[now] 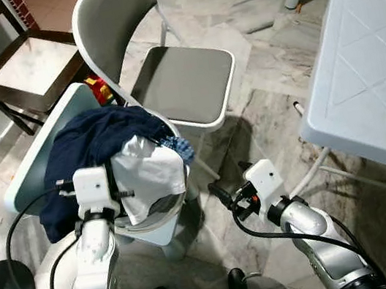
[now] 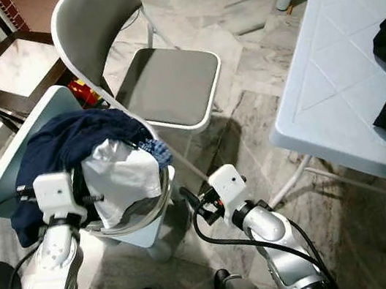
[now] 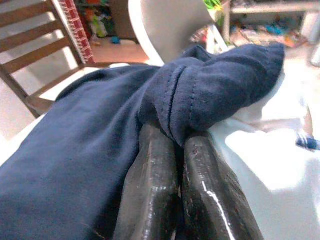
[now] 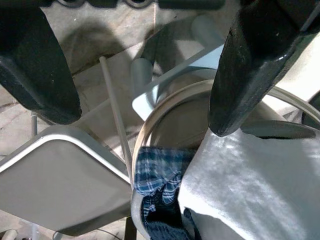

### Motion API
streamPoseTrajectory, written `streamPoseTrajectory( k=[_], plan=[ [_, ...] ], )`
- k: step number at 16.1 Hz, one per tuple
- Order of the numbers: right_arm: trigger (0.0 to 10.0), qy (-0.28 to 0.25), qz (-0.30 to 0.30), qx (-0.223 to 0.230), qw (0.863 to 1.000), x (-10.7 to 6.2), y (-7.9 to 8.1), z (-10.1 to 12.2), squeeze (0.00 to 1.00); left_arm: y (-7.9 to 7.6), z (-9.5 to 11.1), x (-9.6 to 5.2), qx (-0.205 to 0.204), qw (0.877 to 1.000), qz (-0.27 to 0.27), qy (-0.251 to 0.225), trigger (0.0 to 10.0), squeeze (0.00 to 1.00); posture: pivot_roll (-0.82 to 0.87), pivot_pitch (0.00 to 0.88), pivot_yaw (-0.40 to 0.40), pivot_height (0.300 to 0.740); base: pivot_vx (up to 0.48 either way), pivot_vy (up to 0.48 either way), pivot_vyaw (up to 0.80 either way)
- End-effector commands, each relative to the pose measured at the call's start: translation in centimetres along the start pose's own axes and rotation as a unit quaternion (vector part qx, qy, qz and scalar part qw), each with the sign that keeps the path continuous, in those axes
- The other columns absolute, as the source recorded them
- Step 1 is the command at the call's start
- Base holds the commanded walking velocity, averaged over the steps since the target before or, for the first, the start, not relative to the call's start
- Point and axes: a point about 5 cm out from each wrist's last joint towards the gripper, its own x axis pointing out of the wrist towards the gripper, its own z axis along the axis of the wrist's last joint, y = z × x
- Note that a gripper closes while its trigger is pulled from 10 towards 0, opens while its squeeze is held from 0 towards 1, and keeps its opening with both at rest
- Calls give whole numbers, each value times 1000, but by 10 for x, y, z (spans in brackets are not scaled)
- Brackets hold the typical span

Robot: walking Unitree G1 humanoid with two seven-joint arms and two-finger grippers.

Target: Hang hanger

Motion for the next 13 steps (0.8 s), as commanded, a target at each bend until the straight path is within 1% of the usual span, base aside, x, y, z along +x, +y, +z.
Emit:
streamPoseTrajectory(
  k=[1, 2, 3, 4, 5, 6, 7, 8, 9, 10, 11, 12, 13],
  plan=[
    [10000, 10, 7, 3, 1000, -2, 4, -7, 0, -11, -7, -12, 22, 999, -37, 19, 0, 0, 6, 272, -35, 740, 0, 0, 0],
    [10000, 9, 8, 3, 1000, -1, 4, -7, 0, -14, -10, -18, 21, 999, -44, 24, 0, 0, 6, 272, -35, 740, 0, 0, 0],
    [10000, 9, 9, 3, 1000, 0, 4, -6, 0, -18, -18, -25, 33, 997, -59, 47, 0, 0, 6, 272, -34, 740, 0, 0, 0],
    [10000, 9, 9, 3, 1000, 1, 4, -6, 0, -23, -31, -37, 38, 992, -70, 93, 0, 0, 6, 271, -32, 740, 0, 0, 0],
    [10000, 11, 8, 2, 1000, 1, 4, -7, 0, -26, -43, -45, 54, 985, -88, 135, 0, 0, 8, 271, -31, 740, 0, 0, 0],
    [10000, 12, 8, 2, 1000, 0, 4, -8, 0, -27, -51, -51, 66, 980, -97, 163, 0, 0, 7, 271, -33, 740, 0, 0, 0],
    [10000, 13, 9, 1, 1000, 0, 4, -8, 0, -25, -57, -56, 71, 976, -90, 183, 1451, 0, 4, 271, -33, 740, 0, 0, 0],
    [10000, 13, 8, 1, 1000, 0, 4, -8, 0, -23, -60, -60, 93, 972, -101, 189, 5490, 0, 6, 271, -32, 740, 0, 0, 0],
    [10000, 14, 8, 0, 1000, 0, 4, -9, 0, -23, -58, -59, 105, 972, -108, 181, 10000, 0, 6, 271, -32, 740, 0, 0, 0],
    [10000, 15, 7, 0, 1000, 0, 3, -9, 0, -21, -53, -56, 130, 972, -113, 160, 10000, 741, 7, 271, -33, 740, 0, 0, 0],
    [10000, 15, 6, -1, 1000, 1, 3, -9, 0, -16, -46, -53, 167, 970, -111, 137, 10000, 1000, 8, 271, -32, 740, 0, 0, 0],
    [10000, 14, 7, -1, 1000, 1, 3, -8, 0, -14, -43, -50, 209, 963, -122, 122, 10000, 1000, 10, 270, -31, 740, 0, 0, 0],
    [10000, 14, 6, -1, 1000, 1, 3, -8, 0, -13, -41, -49, 225, 960, -124, 113, 10000, 1000, 10, 270, -31, 740, 0, 0, 0]
  ],
)
